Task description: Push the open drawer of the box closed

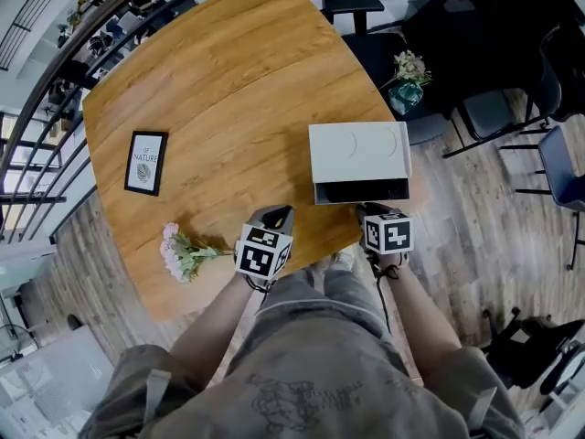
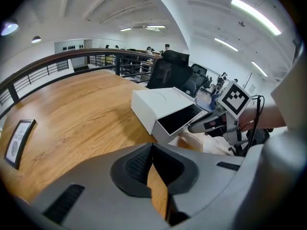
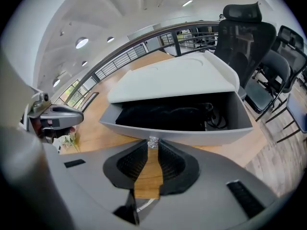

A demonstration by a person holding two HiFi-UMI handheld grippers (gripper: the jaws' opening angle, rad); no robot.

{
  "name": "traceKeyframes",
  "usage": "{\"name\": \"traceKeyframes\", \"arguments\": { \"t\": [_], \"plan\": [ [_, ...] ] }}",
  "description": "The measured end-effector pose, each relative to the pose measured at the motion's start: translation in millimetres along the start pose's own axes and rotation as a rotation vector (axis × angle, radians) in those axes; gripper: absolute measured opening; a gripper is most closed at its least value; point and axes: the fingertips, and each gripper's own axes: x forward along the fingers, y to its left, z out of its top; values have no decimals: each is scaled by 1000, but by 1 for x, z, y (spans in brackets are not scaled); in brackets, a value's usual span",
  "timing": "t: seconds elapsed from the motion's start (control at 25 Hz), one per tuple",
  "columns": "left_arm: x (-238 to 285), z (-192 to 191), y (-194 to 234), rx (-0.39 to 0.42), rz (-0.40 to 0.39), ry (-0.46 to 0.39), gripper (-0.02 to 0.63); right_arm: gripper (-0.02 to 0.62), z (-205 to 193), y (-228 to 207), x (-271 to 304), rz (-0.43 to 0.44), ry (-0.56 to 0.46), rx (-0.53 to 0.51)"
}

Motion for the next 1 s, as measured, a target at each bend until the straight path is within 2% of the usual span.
{"name": "traceKeyframes", "arguments": {
  "t": [0.4, 0.68, 0.88, 1.0],
  "plan": [
    [0, 24, 11, -19, 46, -38, 17, 83, 43, -13, 16, 2, -23, 4],
    [-9, 33, 14, -47, 75, -55, 17, 84, 51, -15, 18, 35, -29, 34],
    [-15, 32, 14, -45, 85, -61, 17, 87, 55, -11, 4, 32, -46, 5],
    [-20, 46, 18, -40, 103, -101, 17, 87, 68, -6, -16, 54, -84, -26]
  ]
}}
